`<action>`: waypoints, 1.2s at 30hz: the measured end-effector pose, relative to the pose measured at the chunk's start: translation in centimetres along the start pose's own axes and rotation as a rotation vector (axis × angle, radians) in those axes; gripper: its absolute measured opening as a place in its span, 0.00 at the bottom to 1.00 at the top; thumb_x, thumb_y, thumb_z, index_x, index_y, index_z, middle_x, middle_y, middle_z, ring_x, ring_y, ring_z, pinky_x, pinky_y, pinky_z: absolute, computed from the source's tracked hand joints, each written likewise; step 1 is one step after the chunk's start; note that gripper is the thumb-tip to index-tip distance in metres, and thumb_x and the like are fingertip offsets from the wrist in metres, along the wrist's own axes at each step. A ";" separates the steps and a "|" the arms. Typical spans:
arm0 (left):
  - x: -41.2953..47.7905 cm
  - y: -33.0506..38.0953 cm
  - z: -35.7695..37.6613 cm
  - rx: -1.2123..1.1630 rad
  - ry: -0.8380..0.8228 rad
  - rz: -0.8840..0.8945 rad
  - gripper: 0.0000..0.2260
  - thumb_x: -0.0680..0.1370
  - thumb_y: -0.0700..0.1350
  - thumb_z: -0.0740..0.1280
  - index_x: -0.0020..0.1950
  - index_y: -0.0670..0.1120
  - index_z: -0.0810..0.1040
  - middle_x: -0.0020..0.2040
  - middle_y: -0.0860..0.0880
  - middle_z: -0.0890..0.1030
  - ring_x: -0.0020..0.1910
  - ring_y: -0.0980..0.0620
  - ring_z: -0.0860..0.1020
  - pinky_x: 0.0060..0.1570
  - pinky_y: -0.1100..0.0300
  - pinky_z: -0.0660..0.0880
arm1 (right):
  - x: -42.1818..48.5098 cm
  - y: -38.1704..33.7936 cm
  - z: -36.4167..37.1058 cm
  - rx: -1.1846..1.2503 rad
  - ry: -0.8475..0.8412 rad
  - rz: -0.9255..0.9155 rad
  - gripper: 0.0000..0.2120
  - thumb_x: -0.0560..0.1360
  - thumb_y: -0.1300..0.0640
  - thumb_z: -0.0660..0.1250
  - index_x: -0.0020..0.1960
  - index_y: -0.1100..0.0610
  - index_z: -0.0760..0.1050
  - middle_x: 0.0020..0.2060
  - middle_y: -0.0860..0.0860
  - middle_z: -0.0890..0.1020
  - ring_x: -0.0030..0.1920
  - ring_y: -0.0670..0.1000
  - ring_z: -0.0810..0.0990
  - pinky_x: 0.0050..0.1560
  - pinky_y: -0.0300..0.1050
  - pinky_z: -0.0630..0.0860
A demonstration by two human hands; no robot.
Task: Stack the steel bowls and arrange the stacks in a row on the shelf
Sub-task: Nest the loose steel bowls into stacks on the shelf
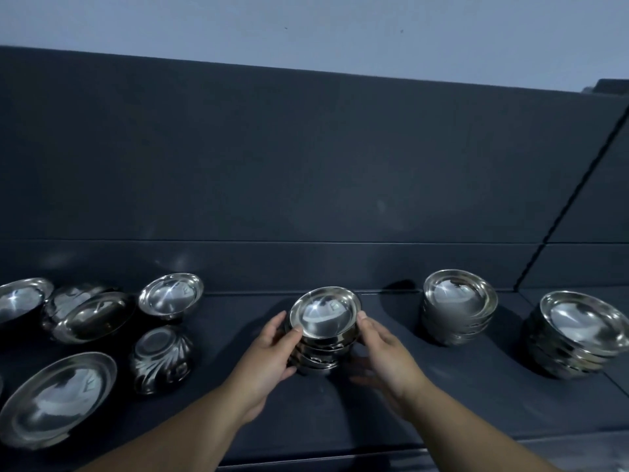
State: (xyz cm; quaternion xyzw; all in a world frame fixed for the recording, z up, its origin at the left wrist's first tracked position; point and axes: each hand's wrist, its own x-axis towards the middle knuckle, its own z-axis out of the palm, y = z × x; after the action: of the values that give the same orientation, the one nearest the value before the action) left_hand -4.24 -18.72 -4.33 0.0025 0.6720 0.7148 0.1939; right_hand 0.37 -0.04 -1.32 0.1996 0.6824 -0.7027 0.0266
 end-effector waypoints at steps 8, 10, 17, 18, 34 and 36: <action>2.0 0.1 6.4 0.001 -0.033 0.025 0.33 0.72 0.55 0.72 0.74 0.59 0.61 0.67 0.56 0.75 0.61 0.54 0.78 0.59 0.55 0.75 | 1.5 -0.2 -6.2 0.036 -0.030 0.003 0.22 0.73 0.34 0.62 0.65 0.39 0.72 0.58 0.42 0.82 0.58 0.53 0.81 0.55 0.53 0.78; 2.4 0.2 7.4 -0.022 -0.031 0.042 0.39 0.67 0.58 0.74 0.74 0.59 0.61 0.67 0.58 0.75 0.62 0.54 0.77 0.60 0.55 0.74 | 2.0 -0.3 -7.1 0.064 -0.053 -0.010 0.21 0.76 0.38 0.62 0.67 0.41 0.70 0.58 0.43 0.82 0.60 0.53 0.80 0.57 0.53 0.77; 3.9 -0.5 9.0 -0.015 0.045 0.077 0.33 0.74 0.52 0.73 0.75 0.55 0.62 0.69 0.56 0.74 0.65 0.57 0.74 0.59 0.56 0.73 | 2.8 0.1 -8.8 0.076 -0.094 -0.036 0.23 0.78 0.47 0.64 0.72 0.45 0.65 0.64 0.45 0.77 0.63 0.48 0.76 0.57 0.50 0.77; 4.0 -0.5 9.1 -0.012 0.053 0.077 0.32 0.74 0.52 0.72 0.75 0.55 0.63 0.68 0.57 0.74 0.65 0.57 0.75 0.59 0.57 0.73 | 2.9 0.5 -9.0 0.061 -0.089 -0.027 0.22 0.78 0.47 0.65 0.70 0.45 0.65 0.63 0.45 0.78 0.62 0.48 0.78 0.56 0.49 0.78; -3.6 -1.9 3.0 0.758 0.470 0.179 0.27 0.76 0.50 0.70 0.73 0.50 0.67 0.72 0.50 0.67 0.71 0.55 0.65 0.67 0.70 0.57 | 1.8 3.5 -3.0 -0.237 -0.301 -0.037 0.06 0.75 0.57 0.71 0.51 0.55 0.80 0.37 0.48 0.82 0.36 0.45 0.78 0.35 0.36 0.75; -4.8 -1.9 0.7 0.803 0.509 0.201 0.26 0.75 0.49 0.70 0.72 0.50 0.68 0.72 0.50 0.67 0.71 0.55 0.65 0.65 0.72 0.55 | 1.5 3.3 -1.0 -0.254 -0.319 -0.057 0.06 0.75 0.57 0.71 0.51 0.55 0.80 0.37 0.47 0.81 0.36 0.44 0.78 0.35 0.36 0.75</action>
State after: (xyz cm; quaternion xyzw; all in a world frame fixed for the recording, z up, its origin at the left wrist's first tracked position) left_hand 0.89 -19.36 -4.84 -0.0329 0.9172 0.3921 -0.0629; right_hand 0.27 1.03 -4.95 0.0617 0.7580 -0.6342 0.1395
